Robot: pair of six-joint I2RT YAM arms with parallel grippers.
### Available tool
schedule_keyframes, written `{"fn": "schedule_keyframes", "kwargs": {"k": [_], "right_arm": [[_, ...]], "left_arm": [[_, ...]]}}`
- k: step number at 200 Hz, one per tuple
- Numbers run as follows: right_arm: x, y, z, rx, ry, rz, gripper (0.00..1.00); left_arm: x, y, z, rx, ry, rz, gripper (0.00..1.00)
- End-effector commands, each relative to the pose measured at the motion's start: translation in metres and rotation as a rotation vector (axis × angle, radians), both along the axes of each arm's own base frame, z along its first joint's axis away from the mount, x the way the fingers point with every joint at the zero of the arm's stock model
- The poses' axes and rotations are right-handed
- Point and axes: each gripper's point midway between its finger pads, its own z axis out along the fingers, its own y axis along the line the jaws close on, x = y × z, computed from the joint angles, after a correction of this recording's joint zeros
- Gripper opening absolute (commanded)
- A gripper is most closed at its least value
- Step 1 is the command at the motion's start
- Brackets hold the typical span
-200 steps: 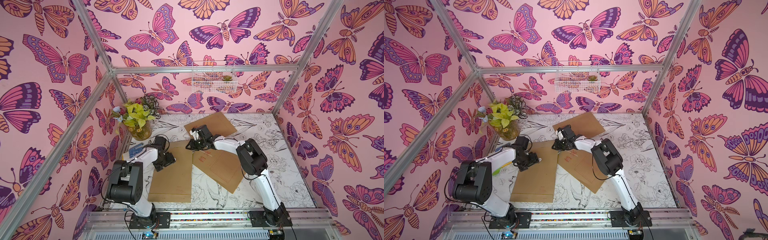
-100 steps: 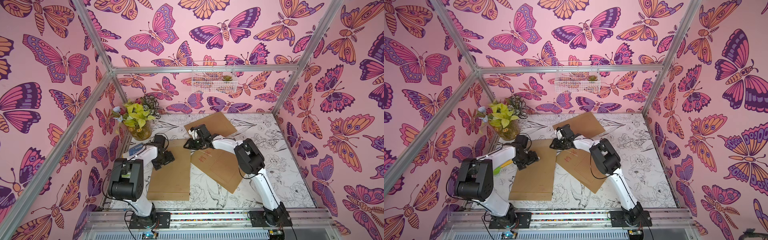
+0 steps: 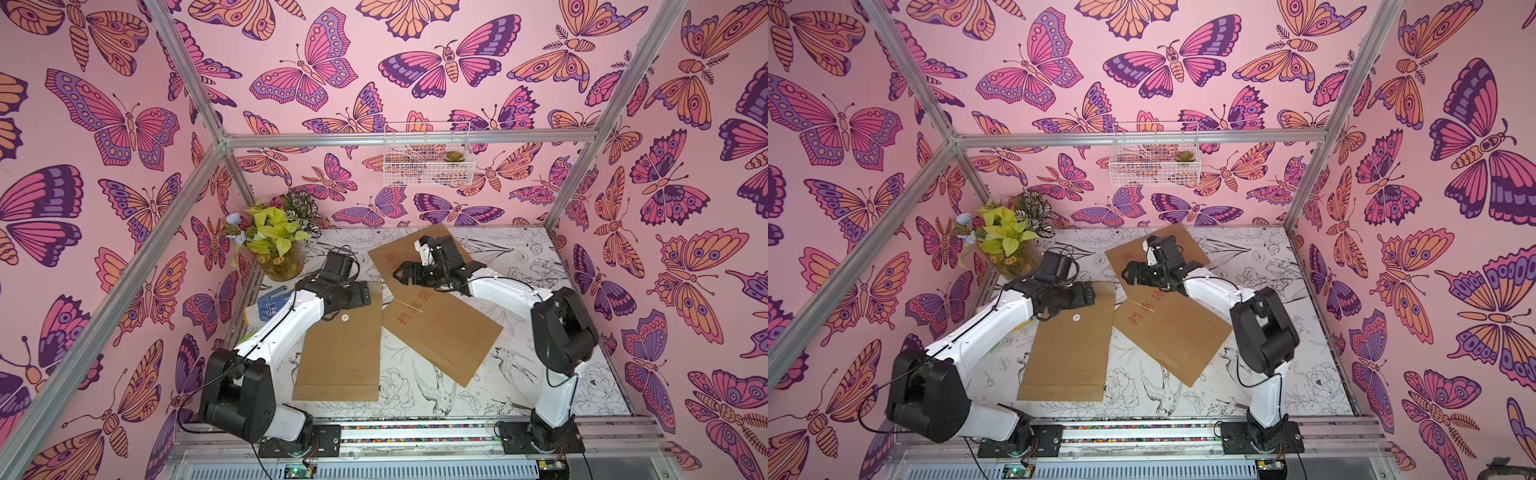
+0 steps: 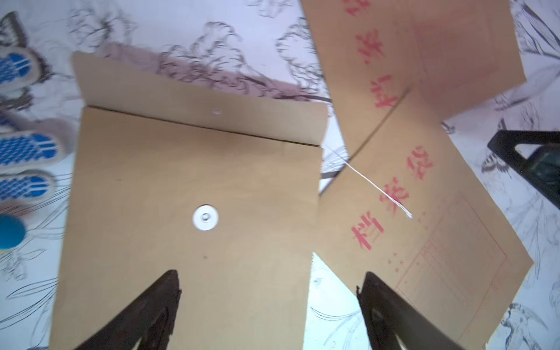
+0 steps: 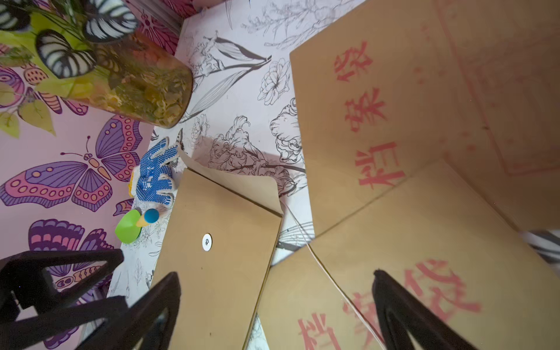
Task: Open the file bag
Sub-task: Place the file bag at the center of the board, then adjust the file bag at the center of the board.
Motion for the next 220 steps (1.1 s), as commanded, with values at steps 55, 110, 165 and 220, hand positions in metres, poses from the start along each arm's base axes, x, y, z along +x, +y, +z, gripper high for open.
{"fn": "schedule_keyframes", "kwargs": {"k": [55,110,165,220], "right_arm": [[-0.038,-0.127,-0.046,-0.02,0.164,-0.169,0.72],[0.028,-0.105,-0.047,0.083,0.135,-0.178,0.3],[0.105,-0.083,-0.08,0.04,0.158,-0.234,0.15],[0.125,-0.082,-0.125,-0.066,0.227,-0.28,0.14]], "left_arm": [[-0.001,-0.136,-0.057,-0.024,0.077,-0.281,0.78],[0.008,-0.166,-0.083,-0.077,0.126,-0.303,0.47],[0.018,-0.181,-0.102,-0.056,0.148,-0.332,0.37],[0.024,-0.19,-0.113,-0.031,0.191,-0.362,0.37]]}}
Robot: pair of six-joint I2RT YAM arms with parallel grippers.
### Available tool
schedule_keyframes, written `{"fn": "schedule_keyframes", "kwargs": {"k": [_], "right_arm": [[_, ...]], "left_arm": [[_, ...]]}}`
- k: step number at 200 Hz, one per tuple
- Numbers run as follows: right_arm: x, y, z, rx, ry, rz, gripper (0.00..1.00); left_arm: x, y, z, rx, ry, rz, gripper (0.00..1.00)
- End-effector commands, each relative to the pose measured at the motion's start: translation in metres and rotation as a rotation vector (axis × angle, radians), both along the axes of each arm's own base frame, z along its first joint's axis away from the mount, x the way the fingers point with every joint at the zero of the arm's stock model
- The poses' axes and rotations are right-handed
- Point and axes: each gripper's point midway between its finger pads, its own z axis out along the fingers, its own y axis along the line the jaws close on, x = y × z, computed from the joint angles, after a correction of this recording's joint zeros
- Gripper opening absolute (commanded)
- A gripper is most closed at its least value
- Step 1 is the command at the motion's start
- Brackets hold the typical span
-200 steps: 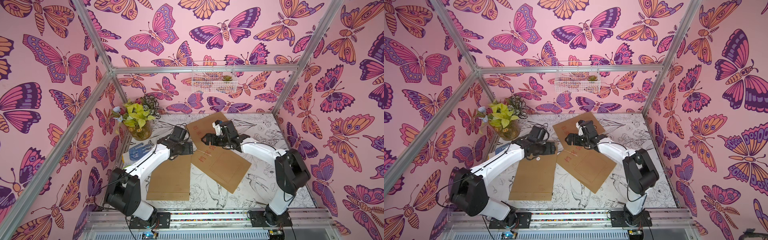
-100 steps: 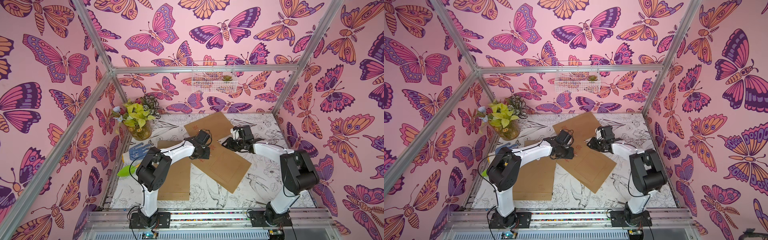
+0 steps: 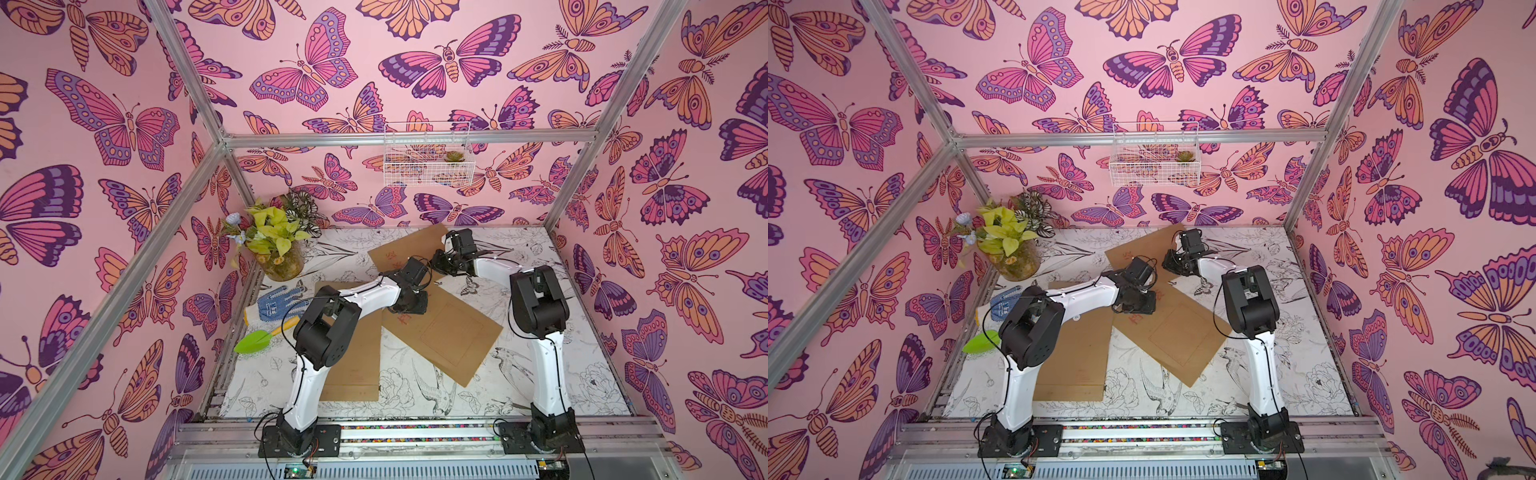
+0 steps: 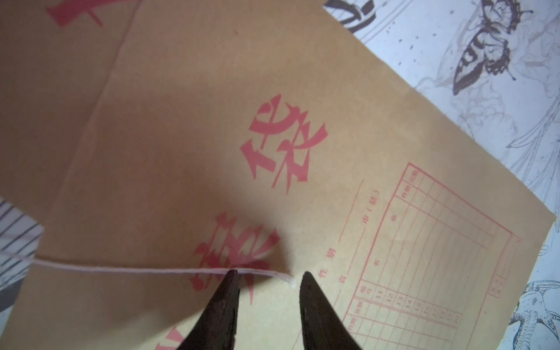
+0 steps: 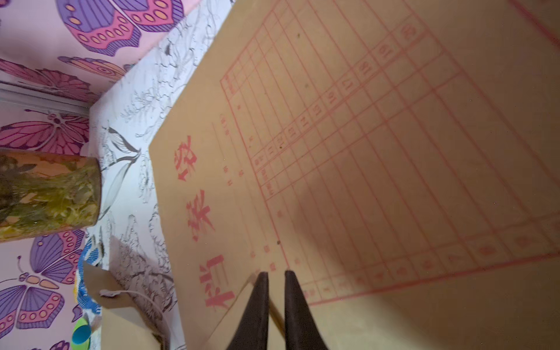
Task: Open the file bag
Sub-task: Adjust the file bag at the center of the board.
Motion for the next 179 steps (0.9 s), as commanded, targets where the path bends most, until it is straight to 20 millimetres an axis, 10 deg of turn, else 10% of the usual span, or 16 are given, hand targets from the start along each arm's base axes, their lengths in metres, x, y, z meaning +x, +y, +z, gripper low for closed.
{"fn": "schedule_keyframes", "kwargs": {"k": [1,106,179], "right_arm": [[-0.005,-0.006,-0.024,-0.075,0.074,-0.035,0.14],[-0.053,-0.115,-0.053,-0.178,0.176,-0.248,0.06],[-0.067,-0.152,-0.019,-0.205,0.136,-0.289,0.02]], "left_arm": [[-0.005,-0.004,-0.006,0.022,0.032,-0.038,0.37],[-0.012,-0.038,-0.016,0.005,0.071,-0.148,0.4],[-0.012,-0.042,0.044,-0.072,-0.016,-0.174,0.67]]}}
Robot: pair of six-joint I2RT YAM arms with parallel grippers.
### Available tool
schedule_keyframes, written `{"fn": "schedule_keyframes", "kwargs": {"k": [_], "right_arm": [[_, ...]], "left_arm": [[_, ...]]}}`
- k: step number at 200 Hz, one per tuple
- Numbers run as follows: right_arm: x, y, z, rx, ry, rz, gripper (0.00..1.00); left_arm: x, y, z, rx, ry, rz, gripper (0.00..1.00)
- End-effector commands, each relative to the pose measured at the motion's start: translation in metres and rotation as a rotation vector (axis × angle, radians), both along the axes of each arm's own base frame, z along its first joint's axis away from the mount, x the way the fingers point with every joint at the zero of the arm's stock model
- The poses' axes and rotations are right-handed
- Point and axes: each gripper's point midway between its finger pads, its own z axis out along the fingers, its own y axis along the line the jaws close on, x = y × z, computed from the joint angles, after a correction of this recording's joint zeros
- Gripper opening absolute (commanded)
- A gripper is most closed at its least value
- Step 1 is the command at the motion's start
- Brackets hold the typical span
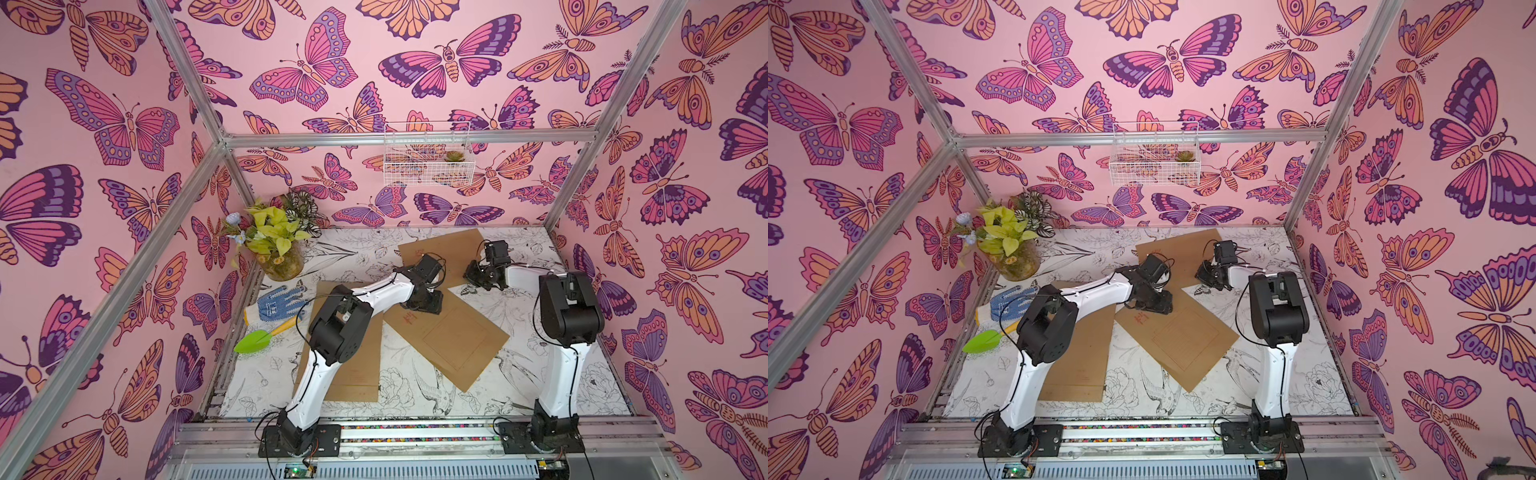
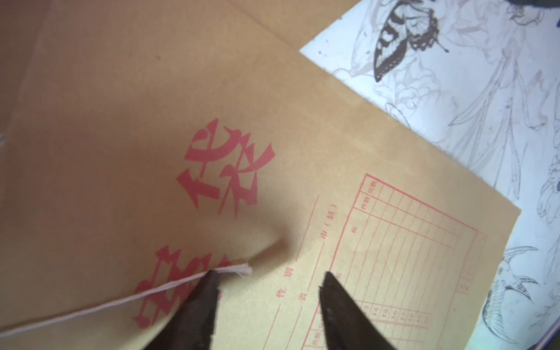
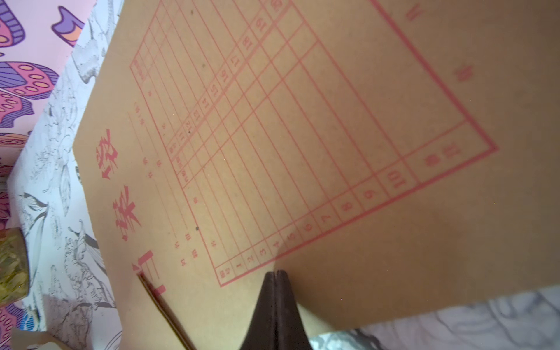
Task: Open the file bag
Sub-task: Adjust the file bag at the center of the board.
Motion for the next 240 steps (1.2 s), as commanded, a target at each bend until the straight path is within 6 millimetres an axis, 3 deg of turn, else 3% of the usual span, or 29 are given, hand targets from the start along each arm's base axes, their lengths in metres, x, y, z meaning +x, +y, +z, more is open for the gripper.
{"fn": "schedule_keyframes", "kwargs": {"k": [1,37,64,82,140,174,240], "right_arm": [[-0.027,-0.017,0.002,-0.092,0.058,-0.014,0.03],[-0.059,-0.01,0.037,-0.039,-0.02,0.032,0.29],[-0.096,0.002,0.04,0.057,-0.012,0.078,0.39],[-0.11,0.007,0.035,0.091,0.025,0.103,0.47],[-0.114,-0.001,0.016,0.114,0.081,0.092,0.6],[-0.115,-0.01,0.006,0.118,0.12,0.081,0.63],[-0.143,-0.016,-0.002,0.197,0.209,0.07,0.63]], "left_arm": [[-0.006,0.003,0.038,-0.036,-0.035,-0.022,0.68],[-0.019,0.016,0.048,-0.039,-0.032,0.001,0.68],[-0.04,0.024,0.038,-0.035,0.003,0.019,0.63],[-0.054,0.027,0.029,-0.026,0.027,0.024,0.6],[-0.074,0.041,0.007,0.009,0.074,0.06,0.58],[-0.08,0.046,-0.004,0.031,0.097,0.071,0.56],[-0.068,0.058,-0.027,0.053,0.144,0.1,0.54]]}}
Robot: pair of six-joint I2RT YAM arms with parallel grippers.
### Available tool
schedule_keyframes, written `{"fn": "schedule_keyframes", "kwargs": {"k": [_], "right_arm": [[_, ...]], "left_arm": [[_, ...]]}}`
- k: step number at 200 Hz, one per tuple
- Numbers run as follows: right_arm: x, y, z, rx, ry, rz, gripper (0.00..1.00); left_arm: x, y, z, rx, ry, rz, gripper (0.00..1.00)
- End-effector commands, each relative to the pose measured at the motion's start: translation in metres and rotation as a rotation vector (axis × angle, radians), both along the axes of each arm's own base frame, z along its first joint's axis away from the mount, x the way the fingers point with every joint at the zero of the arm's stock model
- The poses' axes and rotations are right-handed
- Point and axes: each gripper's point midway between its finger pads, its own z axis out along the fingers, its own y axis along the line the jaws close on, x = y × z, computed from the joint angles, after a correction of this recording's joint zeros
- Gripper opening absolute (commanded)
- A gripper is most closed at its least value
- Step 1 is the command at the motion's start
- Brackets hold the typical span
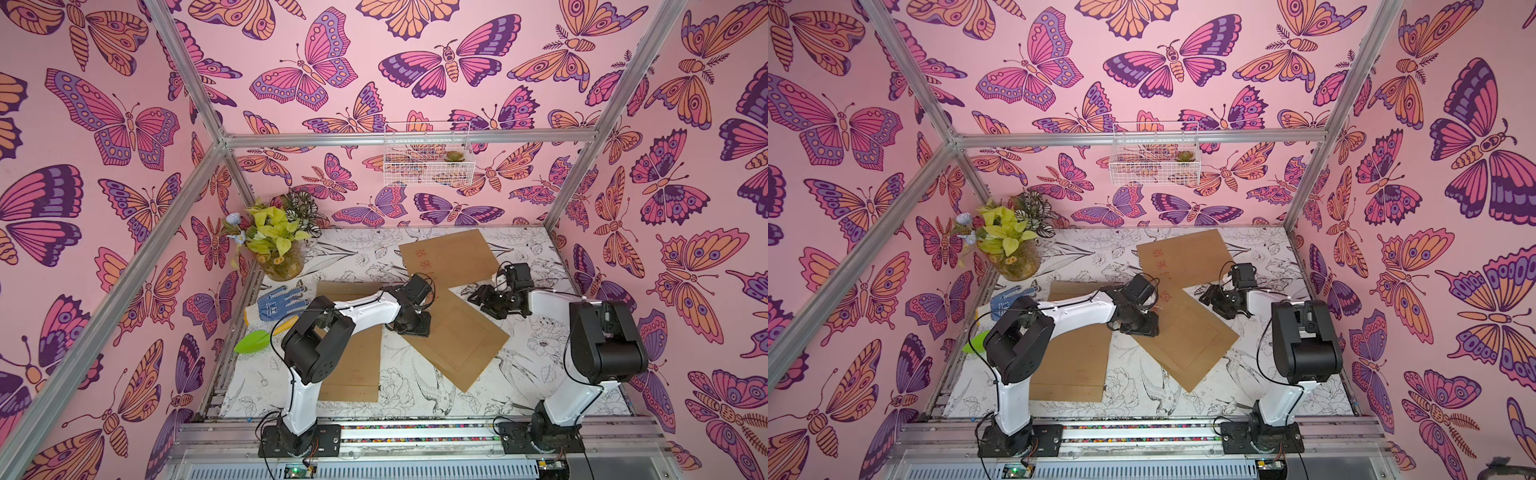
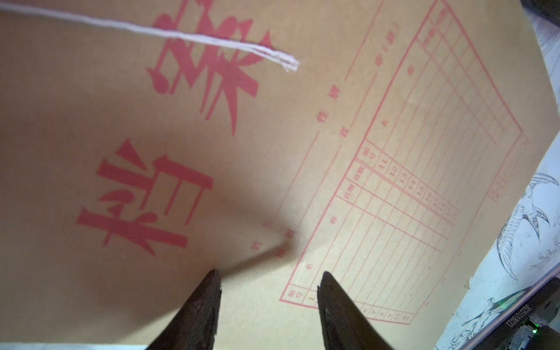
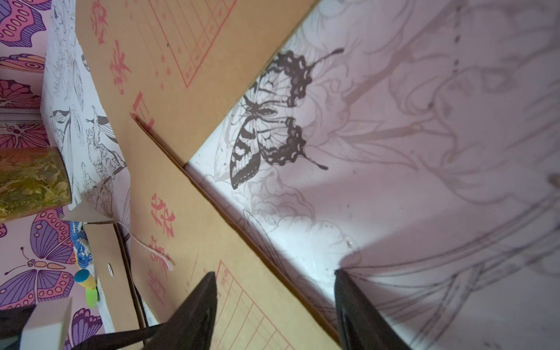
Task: Open the file bag
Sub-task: Adjust the file bag at the center of the board, then pick up the file bag from the center of the board.
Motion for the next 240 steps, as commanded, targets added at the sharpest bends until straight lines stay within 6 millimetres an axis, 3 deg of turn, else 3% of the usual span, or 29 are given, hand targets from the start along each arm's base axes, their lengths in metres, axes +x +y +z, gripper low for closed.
{"fn": "schedule_keyframes", "kwargs": {"k": [1,67,74,97,126,143,159,197,240], "right_arm": [[-0.026,-0.006,-0.012,0.043,0.097,-0.008,0.63],[-0.073,0.003,-0.008,0.183,0.127,-0.033,0.63],[-0.075,0.003,-0.001,0.186,0.1,-0.04,0.63],[-0.085,-0.004,-0.001,0.148,0.084,-0.066,0.63],[-0.079,-0.009,0.003,0.12,0.04,-0.065,0.63],[-0.074,-0.005,0.007,0.138,0.028,-0.03,0.63],[-0.071,-0.003,0.008,0.141,0.033,-0.009,0.63],[-0.067,0.0,0.005,0.155,0.046,0.009,0.63],[-0.069,-0.002,0.004,0.138,0.06,0.017,0.63]], "left_arm": [[0.006,0.009,-0.018,0.018,0.038,0.022,0.54],[0.032,-0.018,-0.022,-0.045,0.051,-0.009,0.54],[0.035,-0.022,-0.022,-0.054,0.052,-0.015,0.55],[0.047,-0.035,-0.006,-0.086,0.027,-0.037,0.59],[0.052,-0.034,0.036,-0.113,-0.051,-0.041,0.64],[0.043,-0.02,0.052,-0.102,-0.081,-0.021,0.65],[0.027,-0.001,0.053,-0.078,-0.07,0.018,0.65],[-0.016,0.033,0.031,-0.006,0.011,0.104,0.65],[-0.03,0.039,0.015,0.027,0.048,0.151,0.67]]}}
